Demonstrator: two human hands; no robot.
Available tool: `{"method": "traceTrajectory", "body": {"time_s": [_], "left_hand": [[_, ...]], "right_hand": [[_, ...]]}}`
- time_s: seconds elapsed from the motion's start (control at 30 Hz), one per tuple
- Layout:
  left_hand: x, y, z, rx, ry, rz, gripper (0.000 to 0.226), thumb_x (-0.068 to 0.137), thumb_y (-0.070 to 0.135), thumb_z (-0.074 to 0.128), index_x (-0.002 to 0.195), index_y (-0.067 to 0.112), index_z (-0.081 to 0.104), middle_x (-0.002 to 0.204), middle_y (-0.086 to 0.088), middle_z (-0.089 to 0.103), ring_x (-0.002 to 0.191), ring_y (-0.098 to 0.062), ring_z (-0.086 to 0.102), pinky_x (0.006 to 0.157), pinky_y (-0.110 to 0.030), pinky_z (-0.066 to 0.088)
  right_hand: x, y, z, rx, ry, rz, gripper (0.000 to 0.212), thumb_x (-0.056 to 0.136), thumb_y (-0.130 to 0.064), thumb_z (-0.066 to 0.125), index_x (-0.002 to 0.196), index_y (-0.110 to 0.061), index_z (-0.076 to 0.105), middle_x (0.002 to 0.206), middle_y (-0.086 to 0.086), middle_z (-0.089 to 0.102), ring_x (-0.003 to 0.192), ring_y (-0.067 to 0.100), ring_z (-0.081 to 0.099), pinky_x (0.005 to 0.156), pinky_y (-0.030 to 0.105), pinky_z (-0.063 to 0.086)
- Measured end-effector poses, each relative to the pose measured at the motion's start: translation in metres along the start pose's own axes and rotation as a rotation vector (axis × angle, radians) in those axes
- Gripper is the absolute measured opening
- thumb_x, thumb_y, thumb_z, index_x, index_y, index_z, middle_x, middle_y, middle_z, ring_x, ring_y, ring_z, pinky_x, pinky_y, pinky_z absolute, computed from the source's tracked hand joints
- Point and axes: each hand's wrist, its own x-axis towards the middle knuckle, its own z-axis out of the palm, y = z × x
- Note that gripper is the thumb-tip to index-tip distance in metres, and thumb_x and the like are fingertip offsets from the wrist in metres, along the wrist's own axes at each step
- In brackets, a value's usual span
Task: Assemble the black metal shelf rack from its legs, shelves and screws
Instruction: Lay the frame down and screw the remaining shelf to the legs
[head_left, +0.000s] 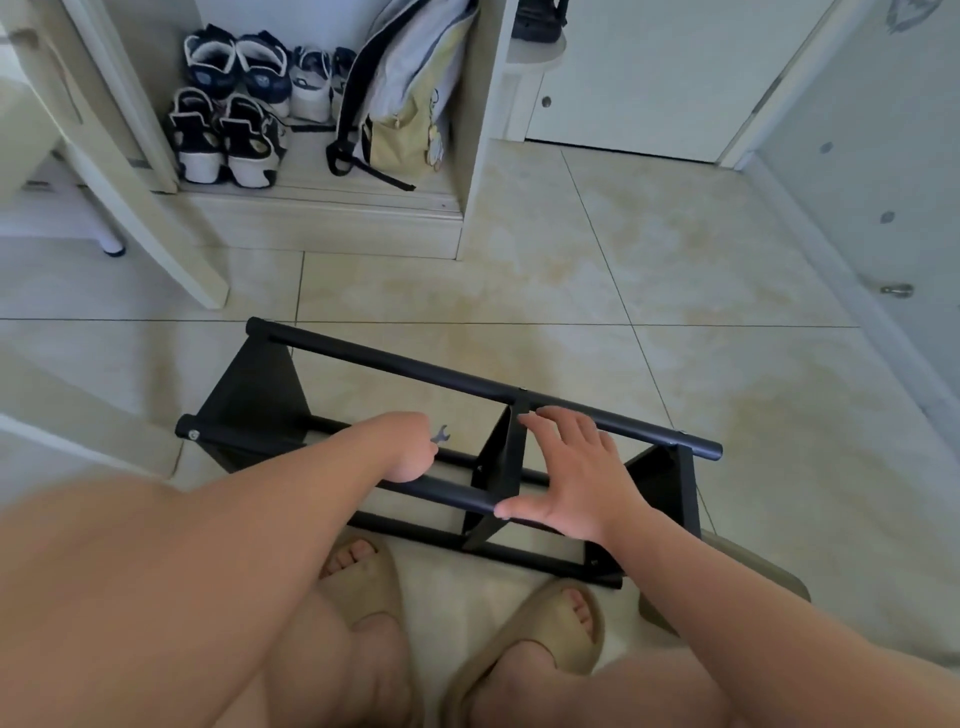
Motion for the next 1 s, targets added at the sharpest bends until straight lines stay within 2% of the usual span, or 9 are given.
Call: {"method": "traceTrajectory", "body": {"time_s": [0.13, 0.3, 0.43, 0.57, 0.67, 0.73, 0.83, 0.93, 1.0], "left_hand": [[0.011, -0.004, 0.001, -0.001, -0.022, 0.035, 0.034, 0.107, 0.028, 0.038, 0.121, 0.003, 0.057, 0.106, -0.012, 0.062, 0.098, -0.027, 0.059, 0.069, -0.029, 0.035], [0.022, -0.013, 0.004, 0.039, -0.074, 0.095, 0.029, 0.104, 0.03, 0.047, 0.096, 0.007, 0.064, 0.079, -0.004, 0.056, 0.069, -0.017, 0.05, 0.058, -0.028, 0.034], [0.029, -0.018, 0.004, 0.0, -0.062, 0.206, 0.027, 0.096, 0.03, 0.061, 0.079, 0.013, 0.072, 0.077, 0.0, 0.066, 0.071, -0.018, 0.058, 0.061, -0.027, 0.039], [0.037, -0.013, 0.006, -0.087, -0.052, 0.261, 0.021, 0.095, 0.03, 0.062, 0.087, 0.019, 0.078, 0.082, 0.0, 0.073, 0.066, -0.013, 0.058, 0.06, -0.025, 0.039], [0.044, -0.005, 0.013, -0.173, -0.071, 0.285, 0.016, 0.094, 0.026, 0.061, 0.089, 0.03, 0.076, 0.082, 0.02, 0.066, 0.078, -0.003, 0.059, 0.068, -0.019, 0.04], [0.046, 0.0, 0.016, -0.214, -0.089, 0.294, 0.02, 0.092, 0.027, 0.063, 0.077, 0.038, 0.069, 0.083, 0.023, 0.064, 0.081, 0.0, 0.059, 0.072, -0.02, 0.041], [0.047, 0.005, 0.02, -0.372, -0.138, 0.267, 0.02, 0.09, 0.025, 0.064, 0.073, 0.034, 0.07, 0.073, 0.013, 0.067, 0.068, -0.005, 0.061, 0.062, -0.02, 0.045], [0.049, 0.009, 0.025, -0.615, -0.172, 0.194, 0.008, 0.093, 0.024, 0.064, 0.088, 0.024, 0.071, 0.082, 0.006, 0.073, 0.078, -0.008, 0.07, 0.064, -0.023, 0.051], [0.05, 0.012, 0.029, -0.746, -0.19, 0.13, 0.011, 0.095, 0.024, 0.065, 0.099, 0.014, 0.067, 0.086, 0.002, 0.075, 0.082, -0.012, 0.073, 0.068, -0.025, 0.056]], "right_hand": [[0.019, 0.004, 0.011, -0.122, -0.095, -0.003, 0.136, 0.055, -0.103, 0.039, 0.158, -0.035, -0.019, 0.164, 0.0, -0.03, 0.15, 0.027, -0.031, 0.121, 0.055, -0.013], [0.027, 0.013, 0.022, -0.13, -0.124, -0.043, 0.13, 0.049, -0.11, 0.015, 0.144, -0.041, -0.041, 0.159, 0.004, -0.041, 0.146, 0.028, -0.039, 0.12, 0.058, -0.017], [0.022, 0.013, 0.035, -0.127, -0.078, -0.078, 0.127, 0.057, -0.107, 0.012, 0.149, -0.034, -0.037, 0.156, 0.006, -0.045, 0.144, 0.03, -0.042, 0.118, 0.061, -0.018], [0.022, 0.014, 0.041, -0.122, -0.039, -0.09, 0.126, 0.061, -0.106, 0.013, 0.153, -0.032, -0.032, 0.159, 0.007, -0.041, 0.146, 0.031, -0.039, 0.118, 0.061, -0.019], [0.022, 0.014, 0.043, -0.11, -0.027, -0.092, 0.126, 0.062, -0.106, 0.016, 0.155, -0.032, -0.027, 0.161, 0.008, -0.036, 0.148, 0.032, -0.034, 0.118, 0.061, -0.018], [0.021, 0.014, 0.045, -0.105, -0.016, -0.093, 0.125, 0.063, -0.105, 0.016, 0.157, -0.032, -0.023, 0.163, 0.008, -0.033, 0.149, 0.032, -0.031, 0.119, 0.062, -0.017], [0.021, 0.014, 0.045, -0.1, -0.01, -0.093, 0.124, 0.064, -0.105, 0.017, 0.158, -0.032, -0.019, 0.164, 0.008, -0.03, 0.15, 0.032, -0.029, 0.119, 0.062, -0.015], [0.021, 0.014, 0.045, -0.104, -0.009, -0.09, 0.124, 0.065, -0.104, 0.018, 0.159, -0.031, -0.018, 0.164, 0.009, -0.03, 0.15, 0.032, -0.03, 0.119, 0.063, -0.014], [0.02, 0.014, 0.045, -0.106, -0.009, -0.089, 0.125, 0.065, -0.104, 0.02, 0.159, -0.031, -0.017, 0.164, 0.009, -0.03, 0.15, 0.032, -0.03, 0.119, 0.063, -0.015]]}}
